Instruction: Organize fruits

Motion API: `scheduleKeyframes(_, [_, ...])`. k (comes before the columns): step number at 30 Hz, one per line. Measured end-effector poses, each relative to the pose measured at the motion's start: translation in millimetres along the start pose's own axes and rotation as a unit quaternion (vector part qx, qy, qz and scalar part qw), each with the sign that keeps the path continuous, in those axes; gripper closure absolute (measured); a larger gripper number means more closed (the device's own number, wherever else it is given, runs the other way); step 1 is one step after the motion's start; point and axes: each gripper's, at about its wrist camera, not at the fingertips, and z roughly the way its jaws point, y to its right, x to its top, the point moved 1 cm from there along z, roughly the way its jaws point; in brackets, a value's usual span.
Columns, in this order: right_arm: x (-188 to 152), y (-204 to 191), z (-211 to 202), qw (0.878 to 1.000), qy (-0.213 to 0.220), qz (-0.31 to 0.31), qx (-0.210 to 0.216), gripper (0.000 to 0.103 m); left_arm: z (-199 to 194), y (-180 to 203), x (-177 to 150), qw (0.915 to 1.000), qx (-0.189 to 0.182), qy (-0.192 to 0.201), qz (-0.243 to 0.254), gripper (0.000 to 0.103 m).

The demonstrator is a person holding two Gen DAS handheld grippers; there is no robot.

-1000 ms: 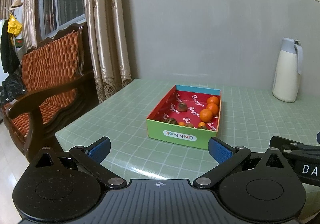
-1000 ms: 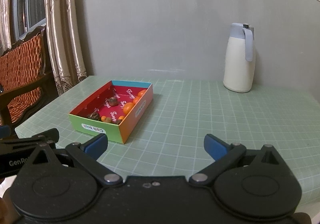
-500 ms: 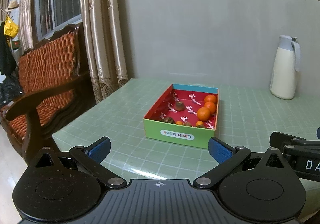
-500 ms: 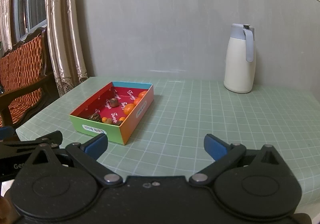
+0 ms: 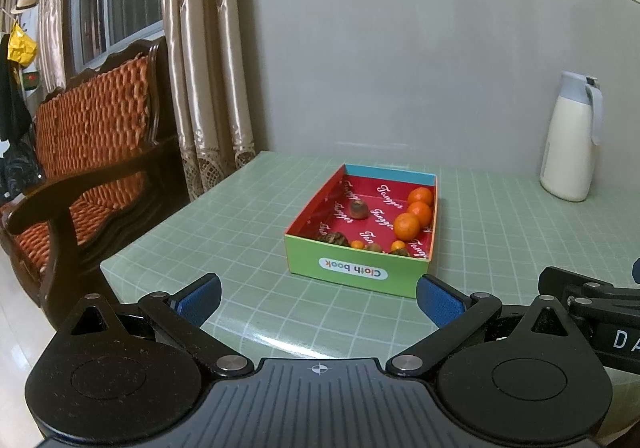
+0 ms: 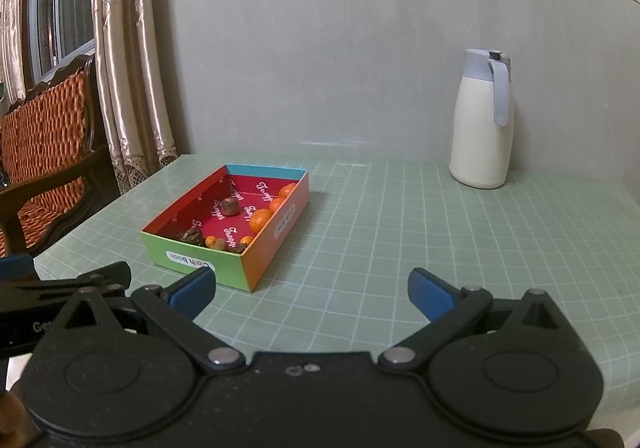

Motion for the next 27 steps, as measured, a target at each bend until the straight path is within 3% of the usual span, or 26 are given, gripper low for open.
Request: scheduleKeyframes(27, [10, 0, 17, 1.000, -0.002, 0.005, 0.010, 0.000, 21, 5, 11, 0.9999, 0.006, 0.013, 0.008, 0.000])
